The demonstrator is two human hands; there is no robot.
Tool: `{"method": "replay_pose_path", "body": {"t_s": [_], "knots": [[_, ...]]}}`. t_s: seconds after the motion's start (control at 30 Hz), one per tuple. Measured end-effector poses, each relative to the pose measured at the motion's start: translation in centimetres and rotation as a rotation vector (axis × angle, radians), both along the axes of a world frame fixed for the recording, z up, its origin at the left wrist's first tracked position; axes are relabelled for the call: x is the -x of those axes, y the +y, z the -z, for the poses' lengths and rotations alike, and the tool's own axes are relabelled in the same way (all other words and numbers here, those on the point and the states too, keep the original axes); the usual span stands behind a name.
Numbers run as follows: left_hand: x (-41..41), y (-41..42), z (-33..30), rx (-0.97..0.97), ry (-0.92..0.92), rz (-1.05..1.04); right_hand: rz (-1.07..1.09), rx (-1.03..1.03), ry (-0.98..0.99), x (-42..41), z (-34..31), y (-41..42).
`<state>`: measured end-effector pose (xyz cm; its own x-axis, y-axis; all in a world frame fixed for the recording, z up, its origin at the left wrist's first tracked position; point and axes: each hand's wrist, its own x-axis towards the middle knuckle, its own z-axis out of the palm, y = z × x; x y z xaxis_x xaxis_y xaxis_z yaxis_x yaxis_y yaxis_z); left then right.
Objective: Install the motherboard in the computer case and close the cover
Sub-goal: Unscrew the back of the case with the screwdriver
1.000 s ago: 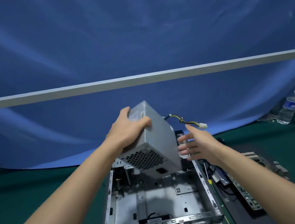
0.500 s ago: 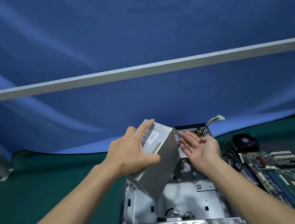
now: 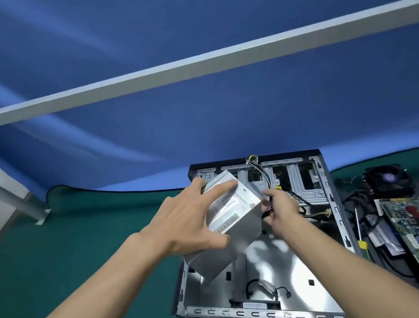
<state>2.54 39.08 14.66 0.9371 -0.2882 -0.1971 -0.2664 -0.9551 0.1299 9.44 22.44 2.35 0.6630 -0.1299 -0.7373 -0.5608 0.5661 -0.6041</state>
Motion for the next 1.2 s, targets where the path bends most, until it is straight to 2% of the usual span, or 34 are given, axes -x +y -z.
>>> {"method": "replay_pose_path", "body": {"t_s": [0.07, 0.27, 0.4, 0.53, 0.67, 0.87, 1.03, 1.2], "knots": [[0.2, 0.2, 0.5, -0.001, 0.011, -0.041, 0.020, -0.135, -0.003, -0.6, -0.1, -0.1], [1.0, 1.8, 1.7, 0.105, 0.022, -0.198, -0.425, -0.163, -0.245, -1.4, -2.8, -1.4], [1.2, 2.2, 0.9, 0.142, -0.003, -0.258, -0.399, -0.163, -0.360, -1.5, -4.4, -1.5], [1.1, 1.1, 0.2, 0.100, -0.065, -0.301, -0.189, 0.001, -0.411, -0.6, -5.1, -0.6], [2.0, 0.3, 1.3, 0.031, -0.135, -0.366, -0.317, 0.233, -0.529, 1.6, -3.7, -1.8], [2.1, -1.1, 4.2, -0.112, -0.025, -0.426, -0.368, 0.363, -0.412, 4.1, -0.4, -2.6], [2.1, -2.1, 6.7, -0.183, 0.006, -0.431, -0.463, 0.432, -0.415, 5.3, 1.7, -2.9], [1.4, -3.4, 9.1, -0.286, -0.010, -0.455, -0.511, 0.326, -0.387, 5.9, 3.9, -2.6]]}}
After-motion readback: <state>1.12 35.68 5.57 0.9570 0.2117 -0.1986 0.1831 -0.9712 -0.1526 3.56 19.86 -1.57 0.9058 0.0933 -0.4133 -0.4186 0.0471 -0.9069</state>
